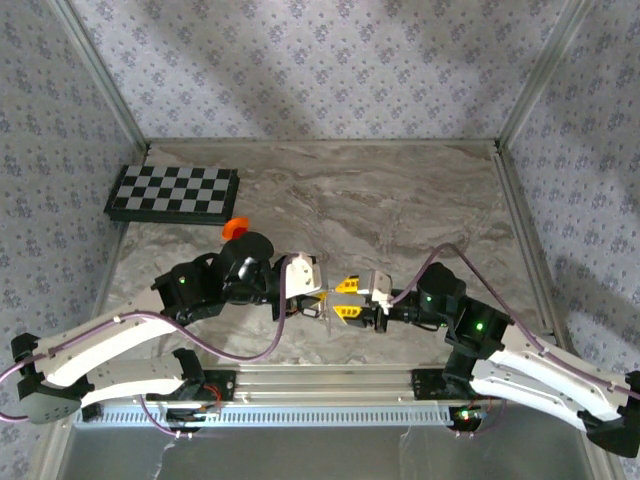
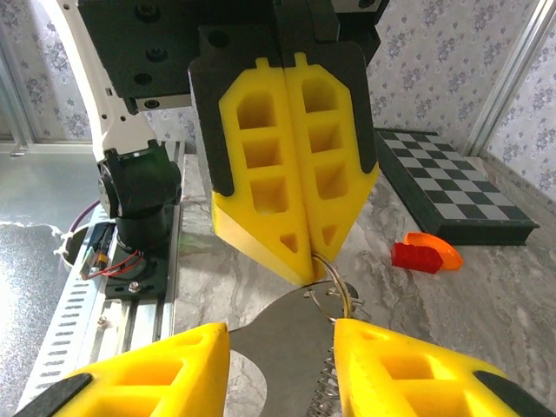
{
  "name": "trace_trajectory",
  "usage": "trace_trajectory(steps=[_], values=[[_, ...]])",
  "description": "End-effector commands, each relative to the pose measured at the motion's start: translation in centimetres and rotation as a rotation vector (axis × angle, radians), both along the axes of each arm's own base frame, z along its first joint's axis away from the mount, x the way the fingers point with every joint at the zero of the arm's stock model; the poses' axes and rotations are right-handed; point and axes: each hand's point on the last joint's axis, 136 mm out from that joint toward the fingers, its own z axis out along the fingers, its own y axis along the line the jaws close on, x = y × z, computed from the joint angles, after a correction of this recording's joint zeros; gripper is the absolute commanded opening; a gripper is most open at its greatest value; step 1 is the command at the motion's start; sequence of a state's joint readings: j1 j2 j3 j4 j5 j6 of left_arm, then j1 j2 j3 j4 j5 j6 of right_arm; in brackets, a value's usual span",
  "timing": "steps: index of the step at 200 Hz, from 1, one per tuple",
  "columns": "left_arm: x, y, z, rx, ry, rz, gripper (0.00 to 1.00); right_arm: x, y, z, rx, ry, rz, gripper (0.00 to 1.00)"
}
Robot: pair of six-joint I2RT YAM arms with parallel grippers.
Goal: Put the keys on the keyring
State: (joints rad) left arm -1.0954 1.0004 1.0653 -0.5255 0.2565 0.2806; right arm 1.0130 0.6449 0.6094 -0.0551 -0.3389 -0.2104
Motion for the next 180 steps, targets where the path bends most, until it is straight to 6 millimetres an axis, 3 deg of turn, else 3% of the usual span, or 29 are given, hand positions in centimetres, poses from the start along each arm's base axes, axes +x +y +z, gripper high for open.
trace_trajectory(steps=[1,79,180], values=[[-0.3,0.2,1.5,-0.016,-0.031,-0.016,0.0,0.2,-0.3,1.6,0.018,-0.05,-0.029,0.4],[-1.1,0.4,1.0,0.015,0.005,-0.053,0.0,0.6,1.0,1.3,-0.02,-0.076,-0.013,0.39],[-1.4,0.1,0.2,0.034,0.028,-0.069,0.0,0.4,1.9,0.5,-0.038,-0.075,0.022,0.21]])
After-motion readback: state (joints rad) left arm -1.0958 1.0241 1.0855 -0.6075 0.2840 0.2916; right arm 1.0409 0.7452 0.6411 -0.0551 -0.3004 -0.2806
